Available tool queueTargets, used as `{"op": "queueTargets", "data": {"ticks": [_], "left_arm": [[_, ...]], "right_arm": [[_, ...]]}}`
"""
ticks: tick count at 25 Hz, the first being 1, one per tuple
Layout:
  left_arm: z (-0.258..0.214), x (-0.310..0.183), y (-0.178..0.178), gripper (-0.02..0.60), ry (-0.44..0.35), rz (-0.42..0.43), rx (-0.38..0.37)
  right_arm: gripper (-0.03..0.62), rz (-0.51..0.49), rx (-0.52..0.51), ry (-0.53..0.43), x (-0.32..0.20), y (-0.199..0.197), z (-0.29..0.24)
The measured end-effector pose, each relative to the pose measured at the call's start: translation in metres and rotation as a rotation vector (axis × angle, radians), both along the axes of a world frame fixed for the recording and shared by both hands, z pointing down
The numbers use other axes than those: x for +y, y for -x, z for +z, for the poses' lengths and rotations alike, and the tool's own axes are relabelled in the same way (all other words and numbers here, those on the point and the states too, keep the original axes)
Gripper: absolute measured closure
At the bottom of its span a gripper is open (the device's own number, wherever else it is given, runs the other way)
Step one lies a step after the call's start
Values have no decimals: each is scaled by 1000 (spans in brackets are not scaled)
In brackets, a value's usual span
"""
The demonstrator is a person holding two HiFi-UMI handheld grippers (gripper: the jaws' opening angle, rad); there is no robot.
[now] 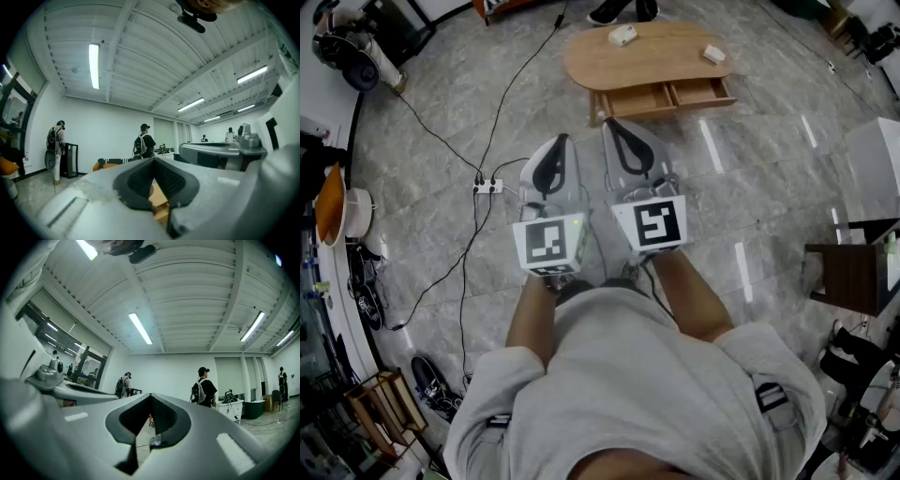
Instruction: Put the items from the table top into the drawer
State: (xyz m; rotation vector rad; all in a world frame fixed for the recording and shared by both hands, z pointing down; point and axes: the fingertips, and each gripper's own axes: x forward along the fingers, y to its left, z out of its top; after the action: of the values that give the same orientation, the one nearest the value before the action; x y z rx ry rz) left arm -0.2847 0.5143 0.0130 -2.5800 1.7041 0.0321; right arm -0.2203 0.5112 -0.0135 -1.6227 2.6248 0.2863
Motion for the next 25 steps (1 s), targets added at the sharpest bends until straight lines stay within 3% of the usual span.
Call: {"op": "queueTargets", "data": {"ticks": [9, 13, 19, 25], "left_arm": [[4, 1, -43, 561, 19, 11, 31], [5, 0, -74, 561, 1, 24, 49], [9, -7, -130, 561, 0, 88, 39], [11, -37, -157, 561, 12, 140, 27]], "right_arm": [[588, 12, 31, -15, 9, -40, 4], [586, 58, 47, -22, 12, -80, 11], [586, 125, 50, -5, 8, -142, 16], [586, 152, 44, 17, -18, -161, 23]]}}
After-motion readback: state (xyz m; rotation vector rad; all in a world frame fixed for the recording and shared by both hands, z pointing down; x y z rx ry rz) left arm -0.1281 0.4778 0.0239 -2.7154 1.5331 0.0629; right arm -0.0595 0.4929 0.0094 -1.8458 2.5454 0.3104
